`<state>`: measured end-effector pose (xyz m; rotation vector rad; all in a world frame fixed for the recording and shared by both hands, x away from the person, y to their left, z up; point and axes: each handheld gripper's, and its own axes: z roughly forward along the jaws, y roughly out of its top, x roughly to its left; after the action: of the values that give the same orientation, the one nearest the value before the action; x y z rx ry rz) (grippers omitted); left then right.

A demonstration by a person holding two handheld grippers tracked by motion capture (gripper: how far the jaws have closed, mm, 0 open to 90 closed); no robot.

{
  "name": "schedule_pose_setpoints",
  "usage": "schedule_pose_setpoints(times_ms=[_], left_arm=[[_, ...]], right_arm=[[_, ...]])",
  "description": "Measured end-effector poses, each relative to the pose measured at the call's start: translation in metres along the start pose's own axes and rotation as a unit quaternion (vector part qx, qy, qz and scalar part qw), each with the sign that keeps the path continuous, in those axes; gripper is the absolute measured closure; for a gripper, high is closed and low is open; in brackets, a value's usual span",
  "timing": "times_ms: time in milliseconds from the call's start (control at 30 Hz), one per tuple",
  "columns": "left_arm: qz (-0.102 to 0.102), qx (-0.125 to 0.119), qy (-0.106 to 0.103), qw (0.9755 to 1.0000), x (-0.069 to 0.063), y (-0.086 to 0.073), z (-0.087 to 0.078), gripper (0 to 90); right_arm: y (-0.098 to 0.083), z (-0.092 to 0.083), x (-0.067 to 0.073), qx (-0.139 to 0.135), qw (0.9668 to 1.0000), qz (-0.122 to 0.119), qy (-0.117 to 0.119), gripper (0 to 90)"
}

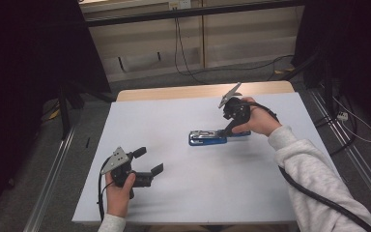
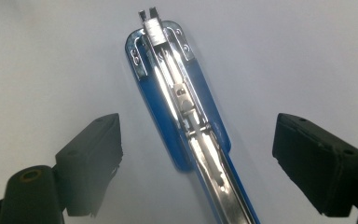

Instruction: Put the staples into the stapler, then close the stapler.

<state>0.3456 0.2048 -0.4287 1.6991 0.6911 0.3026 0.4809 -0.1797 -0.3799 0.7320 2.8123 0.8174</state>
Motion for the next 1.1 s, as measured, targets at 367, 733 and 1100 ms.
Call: schedule_pose_setpoints(times_ms=[367,733,1100], left_arm=[[0.002,0.012,-0.011,0.9999,-0.003,0.007,0.018,3.6],[0.000,0.028,-0.020,0.9994,-0.002,0.012,0.037,3.5],[-0.007,0.043,-0.022,0.9988,0.004,0.015,0.057,3.3]], right_arm=[[-0.030,-0.011,0.003,-0.031,0.9989,0.025,-0.025,15.3],[-0.061,-0.017,0.006,-0.048,0.9969,0.046,-0.042,15.2],[-0.077,-0.025,0.003,-0.061,0.9945,0.069,-0.050,14.8]])
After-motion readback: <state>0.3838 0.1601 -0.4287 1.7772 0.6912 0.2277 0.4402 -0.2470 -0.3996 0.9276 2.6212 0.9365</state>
